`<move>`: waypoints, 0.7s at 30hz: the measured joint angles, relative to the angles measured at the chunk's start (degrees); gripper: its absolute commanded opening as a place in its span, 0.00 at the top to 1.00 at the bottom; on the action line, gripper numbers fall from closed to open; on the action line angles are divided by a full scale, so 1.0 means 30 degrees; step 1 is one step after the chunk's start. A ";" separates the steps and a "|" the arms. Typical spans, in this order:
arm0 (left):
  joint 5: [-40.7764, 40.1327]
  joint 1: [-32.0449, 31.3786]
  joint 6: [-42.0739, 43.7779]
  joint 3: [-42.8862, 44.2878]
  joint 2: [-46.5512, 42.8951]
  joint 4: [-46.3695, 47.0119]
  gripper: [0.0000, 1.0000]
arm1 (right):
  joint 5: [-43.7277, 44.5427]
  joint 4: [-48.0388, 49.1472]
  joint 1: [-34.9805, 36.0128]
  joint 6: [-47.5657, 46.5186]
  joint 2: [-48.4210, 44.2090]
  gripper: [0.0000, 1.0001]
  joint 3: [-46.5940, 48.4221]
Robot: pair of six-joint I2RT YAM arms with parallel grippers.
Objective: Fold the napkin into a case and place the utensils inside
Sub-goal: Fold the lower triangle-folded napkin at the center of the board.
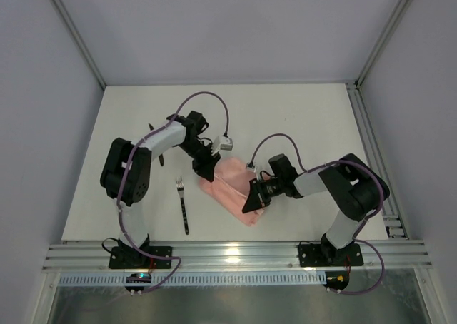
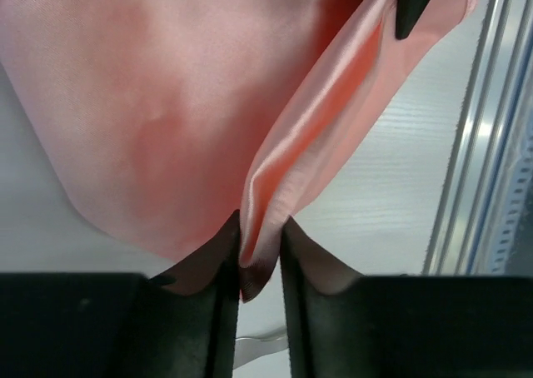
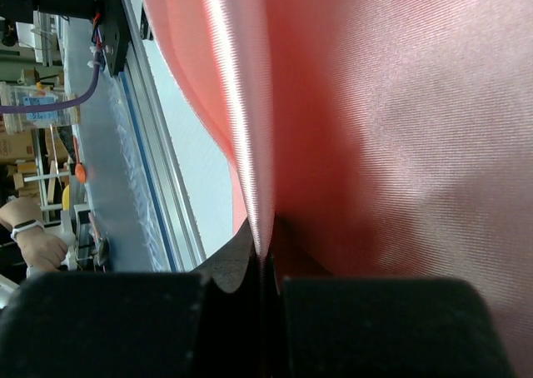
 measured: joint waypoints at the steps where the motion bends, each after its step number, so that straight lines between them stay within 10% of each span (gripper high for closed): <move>1: -0.0007 0.0000 -0.0240 -0.0044 0.0000 0.0306 0.88 | -0.0007 0.0051 -0.0015 0.0007 0.0029 0.96 0.0000; 2: -0.0073 0.0000 -0.0780 -0.0095 0.0051 0.0729 1.00 | 0.0000 0.0044 -0.0015 0.0022 0.0029 0.96 0.0015; 11: -0.1974 -0.0131 -0.4299 0.0721 0.2098 0.2922 1.00 | 0.1545 -0.2047 0.0000 -0.0896 -0.1435 0.46 0.0889; 21: -0.3381 -0.0627 -0.5326 0.1129 0.2310 0.3322 1.00 | 0.8575 -0.6892 0.0000 -0.1676 -0.5581 0.33 0.2448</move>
